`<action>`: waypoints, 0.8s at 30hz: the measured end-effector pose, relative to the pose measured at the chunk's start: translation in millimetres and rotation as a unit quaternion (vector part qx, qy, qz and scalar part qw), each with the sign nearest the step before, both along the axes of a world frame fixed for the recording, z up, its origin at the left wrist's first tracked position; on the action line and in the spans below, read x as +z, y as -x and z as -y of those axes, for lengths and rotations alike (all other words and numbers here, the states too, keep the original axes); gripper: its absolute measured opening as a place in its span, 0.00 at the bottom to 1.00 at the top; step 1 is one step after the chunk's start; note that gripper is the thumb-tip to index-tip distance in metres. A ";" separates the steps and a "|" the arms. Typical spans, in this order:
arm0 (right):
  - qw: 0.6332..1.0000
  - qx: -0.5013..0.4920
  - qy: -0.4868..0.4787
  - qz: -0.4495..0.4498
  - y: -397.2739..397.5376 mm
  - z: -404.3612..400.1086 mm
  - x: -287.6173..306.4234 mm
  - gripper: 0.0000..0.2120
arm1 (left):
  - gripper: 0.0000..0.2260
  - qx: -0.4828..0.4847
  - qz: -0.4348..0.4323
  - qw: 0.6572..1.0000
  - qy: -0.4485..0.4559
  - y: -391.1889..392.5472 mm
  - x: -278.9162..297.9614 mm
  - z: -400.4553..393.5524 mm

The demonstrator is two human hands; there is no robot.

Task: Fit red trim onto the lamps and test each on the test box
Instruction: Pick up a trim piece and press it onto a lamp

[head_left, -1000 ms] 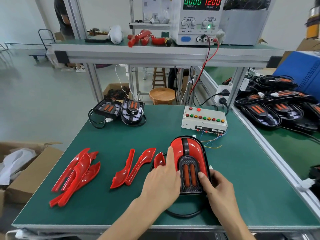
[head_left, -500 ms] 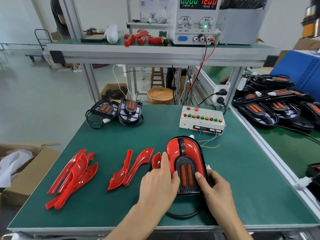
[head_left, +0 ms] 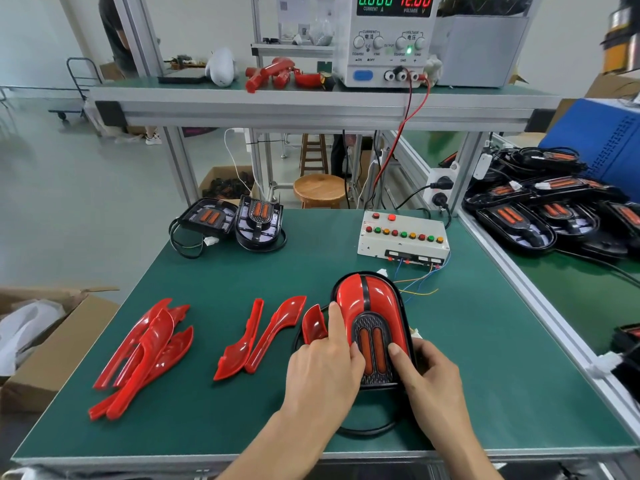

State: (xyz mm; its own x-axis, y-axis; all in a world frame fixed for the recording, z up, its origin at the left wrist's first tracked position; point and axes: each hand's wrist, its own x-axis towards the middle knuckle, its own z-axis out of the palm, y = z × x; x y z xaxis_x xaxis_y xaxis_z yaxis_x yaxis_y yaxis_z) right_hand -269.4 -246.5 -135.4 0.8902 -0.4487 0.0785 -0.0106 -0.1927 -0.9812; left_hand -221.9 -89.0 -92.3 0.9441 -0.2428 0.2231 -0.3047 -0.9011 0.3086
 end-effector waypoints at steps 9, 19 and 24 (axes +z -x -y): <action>1.000 -0.005 -0.006 -0.005 0.9 0.4 0.0 0.02 | 0.32 -0.051 0.028 0.994 -0.097 -1.5 -3.2 -7.4; 0.998 -0.011 -0.054 0.001 1.5 2.1 7.3 0.04 | 0.24 -0.057 -0.202 0.927 0.312 -25.3 6.4 -30.4; 0.996 -0.034 -0.085 0.006 0.4 1.2 10.6 0.07 | 0.11 -0.108 -0.357 0.826 0.422 -34.4 14.8 -27.0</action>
